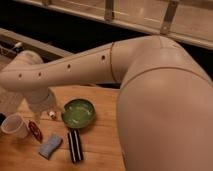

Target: Move the arm in a circular motion

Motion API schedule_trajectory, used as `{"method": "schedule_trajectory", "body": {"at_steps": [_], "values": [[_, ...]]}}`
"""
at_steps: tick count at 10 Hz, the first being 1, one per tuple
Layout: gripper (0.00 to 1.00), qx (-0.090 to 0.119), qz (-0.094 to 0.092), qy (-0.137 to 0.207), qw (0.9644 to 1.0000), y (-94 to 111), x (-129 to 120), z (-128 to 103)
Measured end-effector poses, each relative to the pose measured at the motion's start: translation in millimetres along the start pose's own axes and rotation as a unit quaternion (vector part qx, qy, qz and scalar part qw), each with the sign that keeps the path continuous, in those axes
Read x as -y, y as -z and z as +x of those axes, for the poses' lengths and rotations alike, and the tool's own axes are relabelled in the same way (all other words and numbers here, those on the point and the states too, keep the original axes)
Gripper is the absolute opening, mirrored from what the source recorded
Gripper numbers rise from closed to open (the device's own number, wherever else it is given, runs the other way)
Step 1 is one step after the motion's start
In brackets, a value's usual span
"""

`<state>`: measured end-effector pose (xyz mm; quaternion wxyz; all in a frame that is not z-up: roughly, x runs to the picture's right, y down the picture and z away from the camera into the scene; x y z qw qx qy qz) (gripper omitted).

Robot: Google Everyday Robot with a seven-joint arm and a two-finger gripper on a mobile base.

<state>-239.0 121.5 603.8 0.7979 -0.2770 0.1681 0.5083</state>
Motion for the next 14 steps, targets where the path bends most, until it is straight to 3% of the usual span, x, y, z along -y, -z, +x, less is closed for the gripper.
{"method": "schedule_trajectory", "body": {"at_steps": [2,4,8,11,14], "values": [[0.65,-0.002,0.001,-0.025,0.9997,-1.4,-6.1,26.1],[0.65,-0.006,0.008,-0.063,0.9979,-2.8,7.8,47.8],[0.65,-0.011,0.029,-0.122,0.9921,-5.2,69.7,49.6],[0.65,-0.016,0.050,-0.142,0.9885,-9.2,100.7,26.9],[0.65,-0.018,0.073,-0.144,0.9868,-15.2,145.9,-36.1]]}}
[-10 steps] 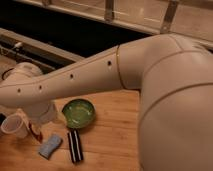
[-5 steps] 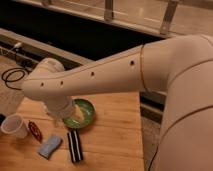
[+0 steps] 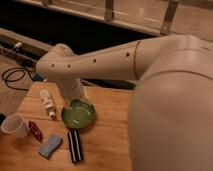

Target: Move the arm in a circular motion

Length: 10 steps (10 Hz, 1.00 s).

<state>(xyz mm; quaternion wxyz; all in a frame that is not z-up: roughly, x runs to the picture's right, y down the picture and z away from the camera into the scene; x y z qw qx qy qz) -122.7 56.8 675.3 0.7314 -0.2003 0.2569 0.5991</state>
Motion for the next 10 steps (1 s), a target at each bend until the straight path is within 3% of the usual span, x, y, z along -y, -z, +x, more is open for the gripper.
{"method": "schedule_trajectory", "body": {"at_steps": [2,5,7,10], "values": [[0.65,0.005,0.006,0.010,0.9999,-2.6,-2.2,-57.5],[0.65,0.015,-0.019,0.037,0.9990,1.5,-35.4,-125.9],[0.65,0.019,-0.040,0.054,0.9976,7.0,-49.8,-137.7],[0.65,0.022,-0.059,0.077,0.9951,13.3,-66.0,-109.5]]}}
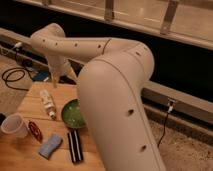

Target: Move the arm in a circular motion

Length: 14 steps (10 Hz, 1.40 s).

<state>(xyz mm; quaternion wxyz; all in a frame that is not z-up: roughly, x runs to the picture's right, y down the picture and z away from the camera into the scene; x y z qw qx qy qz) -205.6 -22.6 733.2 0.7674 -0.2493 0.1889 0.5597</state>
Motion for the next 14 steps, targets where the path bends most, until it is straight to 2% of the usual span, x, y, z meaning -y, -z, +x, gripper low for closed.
{"method": "schedule_trajectory", "body": {"at_steps": [2,3,5,7,8,9,11,12,14], "values": [[0.65,-0.001,-0.009,0.011,0.9999,2.8,-28.8,42.6],[0.65,-0.005,-0.010,0.012,0.9999,3.7,-38.9,73.3],[0.65,-0.013,-0.007,0.005,0.9999,3.1,-42.0,125.4],[0.65,-0.023,0.007,-0.022,0.9995,1.6,-27.1,175.5],[0.65,-0.023,0.015,-0.033,0.9991,1.0,-21.3,188.4],[0.65,-0.024,0.023,-0.049,0.9983,0.6,-15.7,197.3],[0.65,-0.027,0.045,-0.074,0.9959,-0.8,2.0,198.8],[0.65,-0.028,0.056,-0.086,0.9943,-1.4,15.4,192.5],[0.65,-0.026,0.076,-0.107,0.9911,-1.5,51.7,164.5]]}}
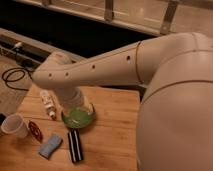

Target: Move the arm in a circular motion

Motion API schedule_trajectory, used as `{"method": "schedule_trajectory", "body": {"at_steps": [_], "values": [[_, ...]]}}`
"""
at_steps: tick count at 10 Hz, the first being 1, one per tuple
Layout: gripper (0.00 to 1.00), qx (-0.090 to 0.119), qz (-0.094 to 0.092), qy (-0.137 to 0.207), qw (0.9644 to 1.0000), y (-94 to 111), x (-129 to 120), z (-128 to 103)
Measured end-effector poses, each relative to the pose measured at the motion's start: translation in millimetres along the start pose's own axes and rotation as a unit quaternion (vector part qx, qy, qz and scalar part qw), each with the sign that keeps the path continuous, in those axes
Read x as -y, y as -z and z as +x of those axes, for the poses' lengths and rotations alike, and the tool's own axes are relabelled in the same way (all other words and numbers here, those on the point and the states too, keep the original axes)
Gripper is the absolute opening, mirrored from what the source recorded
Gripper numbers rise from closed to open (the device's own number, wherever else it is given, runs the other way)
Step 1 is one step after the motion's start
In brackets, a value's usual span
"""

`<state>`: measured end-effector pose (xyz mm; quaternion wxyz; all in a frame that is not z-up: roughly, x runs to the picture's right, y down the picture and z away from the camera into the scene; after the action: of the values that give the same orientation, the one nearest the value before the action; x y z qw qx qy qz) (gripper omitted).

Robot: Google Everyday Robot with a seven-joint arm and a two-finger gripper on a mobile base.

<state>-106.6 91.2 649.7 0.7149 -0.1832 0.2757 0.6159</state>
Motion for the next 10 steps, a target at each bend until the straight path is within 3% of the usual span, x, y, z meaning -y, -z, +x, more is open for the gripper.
{"method": "schedule_trajectory", "body": {"at_steps": [3,5,8,10], "values": [[0.65,0.006,0.029,-0.009,0.9995,-2.2,31.5,-70.7],[0.65,0.009,0.037,0.005,0.9993,-0.4,29.5,-119.7],[0.65,0.010,0.035,0.032,0.9988,-0.7,27.6,-146.8],[0.65,0.013,0.028,0.059,0.9978,1.7,14.6,-143.4]]}}
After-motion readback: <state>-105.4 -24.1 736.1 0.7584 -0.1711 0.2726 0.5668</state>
